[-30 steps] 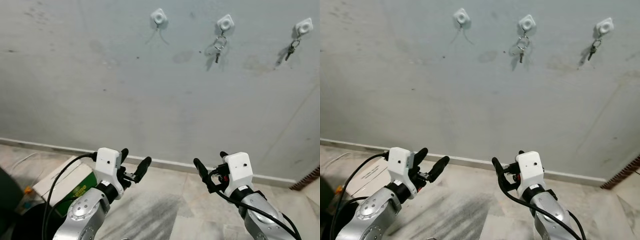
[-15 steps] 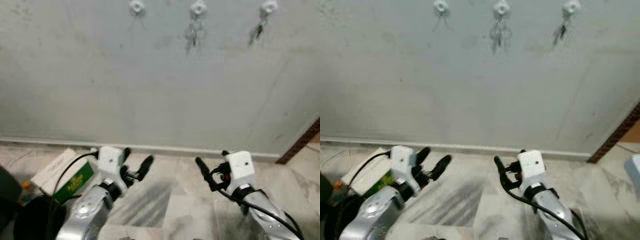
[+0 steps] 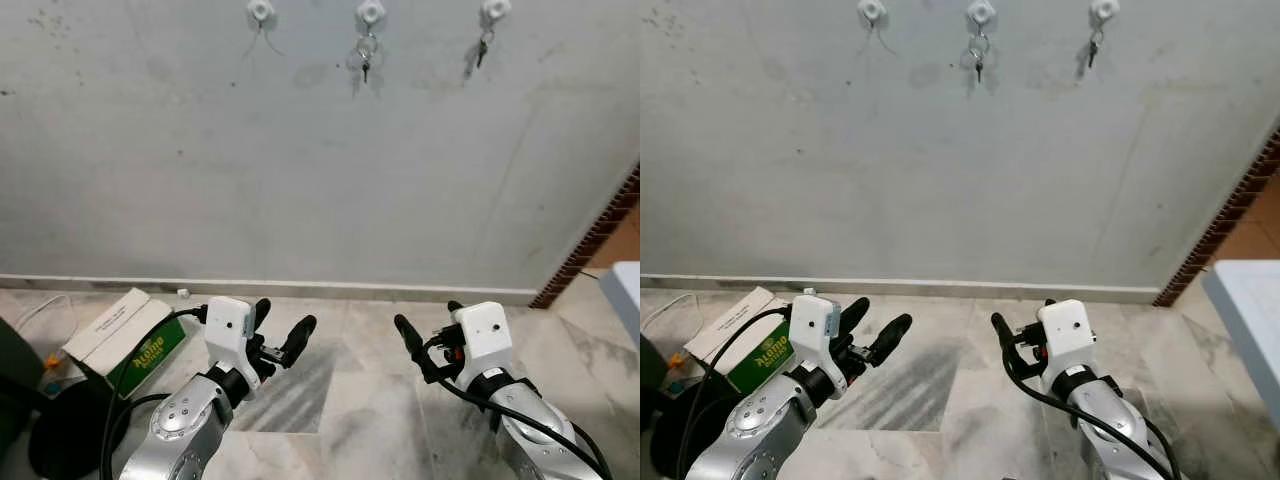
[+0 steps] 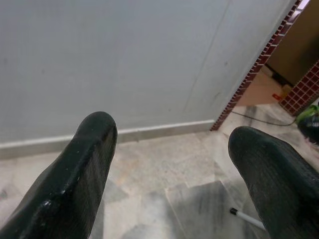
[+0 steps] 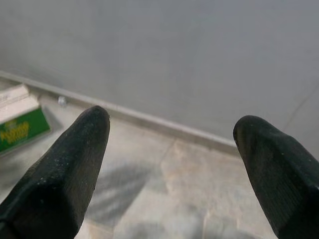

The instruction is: Hang keys on a hook

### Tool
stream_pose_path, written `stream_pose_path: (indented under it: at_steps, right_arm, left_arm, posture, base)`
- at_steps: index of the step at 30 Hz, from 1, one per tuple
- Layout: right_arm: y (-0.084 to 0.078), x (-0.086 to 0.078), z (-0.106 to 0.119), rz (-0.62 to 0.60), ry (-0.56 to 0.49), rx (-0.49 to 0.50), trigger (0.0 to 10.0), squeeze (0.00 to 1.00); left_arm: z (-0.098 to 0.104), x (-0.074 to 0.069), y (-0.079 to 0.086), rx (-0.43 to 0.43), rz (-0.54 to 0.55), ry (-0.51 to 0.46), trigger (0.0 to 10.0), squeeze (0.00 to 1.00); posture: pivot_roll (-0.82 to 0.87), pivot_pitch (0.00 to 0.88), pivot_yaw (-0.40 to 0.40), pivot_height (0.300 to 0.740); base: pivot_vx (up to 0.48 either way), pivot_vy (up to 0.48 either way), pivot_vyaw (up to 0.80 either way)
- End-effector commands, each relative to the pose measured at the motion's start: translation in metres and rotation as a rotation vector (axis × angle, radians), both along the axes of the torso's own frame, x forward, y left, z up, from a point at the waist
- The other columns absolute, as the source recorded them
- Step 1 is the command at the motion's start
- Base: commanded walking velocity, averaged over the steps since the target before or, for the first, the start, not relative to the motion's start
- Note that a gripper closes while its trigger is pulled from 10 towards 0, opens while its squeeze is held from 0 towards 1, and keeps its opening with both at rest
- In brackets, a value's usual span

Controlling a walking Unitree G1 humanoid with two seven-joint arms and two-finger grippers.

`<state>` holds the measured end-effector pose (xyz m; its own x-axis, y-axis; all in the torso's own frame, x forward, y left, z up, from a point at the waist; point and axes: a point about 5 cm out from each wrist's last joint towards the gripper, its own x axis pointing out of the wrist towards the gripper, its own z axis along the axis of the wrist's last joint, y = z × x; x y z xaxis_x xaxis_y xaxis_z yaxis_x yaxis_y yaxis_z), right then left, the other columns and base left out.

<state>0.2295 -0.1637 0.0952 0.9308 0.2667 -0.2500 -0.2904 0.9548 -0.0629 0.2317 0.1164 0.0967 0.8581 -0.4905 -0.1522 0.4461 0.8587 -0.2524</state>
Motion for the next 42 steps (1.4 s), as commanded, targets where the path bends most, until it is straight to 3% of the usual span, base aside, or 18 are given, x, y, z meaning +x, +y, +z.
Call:
stream_pose_path:
  at_steps: [1,13,42]
  right_arm:
    - [0.0038,0.0011,0.0034,0.013,-0.013,0.004,10.0,0.0]
    - [0.0042,0.0011,0.0031,0.014,-0.01,0.003,10.0,0.0]
    - [0.0027,0.002,0.0024,0.018,-0.008,-0.011,10.0,0.0]
  left_arm:
    - [0.0005,0.0001,0.0048,0.012,0.007,0.001,10.0,0.0]
    - [-0.0006,0.0013,0.0063,-0.003,0.022,0.019,10.0,0.0]
    - [-0.003,0.0034,0.0037,-0.046,0.008,0.055,10.0,0.0]
  posture:
    - [-0.1,0.099,0.031,0.74]
    - [-0.1,0.097,0.033,0.74]
    - [-0.11,0.091,0.032,0.74]
  base:
    - [0.0,0.0,0.0]
    - [0.0,0.0,0.0]
    - [0.0,0.041,-0.78]
